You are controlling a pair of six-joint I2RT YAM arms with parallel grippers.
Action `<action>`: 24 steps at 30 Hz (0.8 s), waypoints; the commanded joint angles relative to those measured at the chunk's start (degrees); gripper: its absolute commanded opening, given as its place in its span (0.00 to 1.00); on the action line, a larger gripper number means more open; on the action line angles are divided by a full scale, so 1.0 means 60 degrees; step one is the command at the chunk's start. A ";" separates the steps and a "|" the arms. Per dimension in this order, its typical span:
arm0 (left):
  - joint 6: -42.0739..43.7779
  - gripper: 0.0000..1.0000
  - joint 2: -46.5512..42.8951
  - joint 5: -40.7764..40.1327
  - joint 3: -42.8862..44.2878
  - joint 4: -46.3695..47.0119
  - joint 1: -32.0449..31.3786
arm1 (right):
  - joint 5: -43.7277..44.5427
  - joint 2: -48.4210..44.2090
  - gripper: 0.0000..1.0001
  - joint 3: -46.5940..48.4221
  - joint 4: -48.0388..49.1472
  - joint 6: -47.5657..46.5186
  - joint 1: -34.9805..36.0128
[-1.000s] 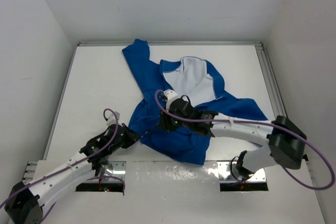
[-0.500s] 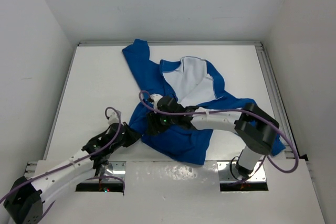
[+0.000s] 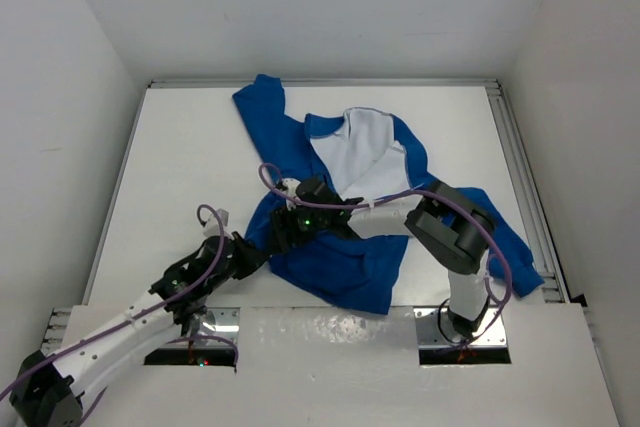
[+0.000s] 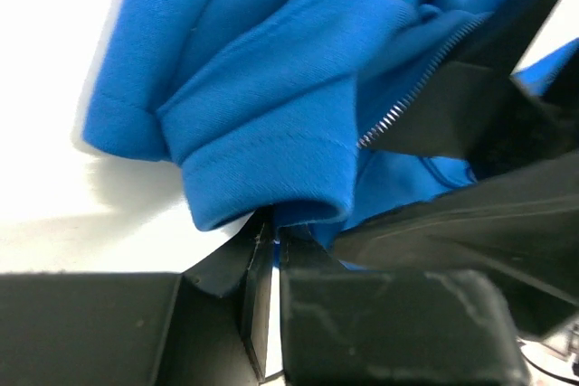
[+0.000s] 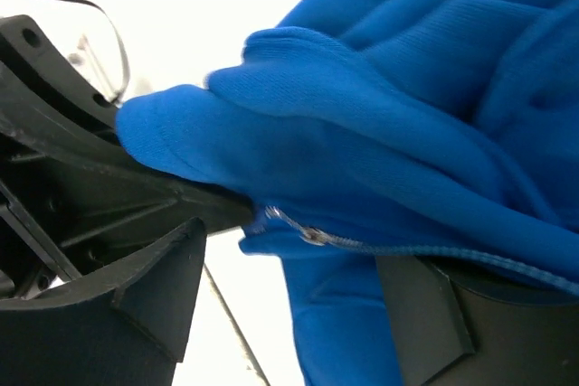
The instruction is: Zip up the jacket
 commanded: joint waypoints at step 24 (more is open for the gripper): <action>0.0077 0.00 -0.1123 0.1136 0.0548 0.0117 -0.0085 | -0.1638 0.0364 0.81 -0.1249 0.6574 0.1268 -0.0017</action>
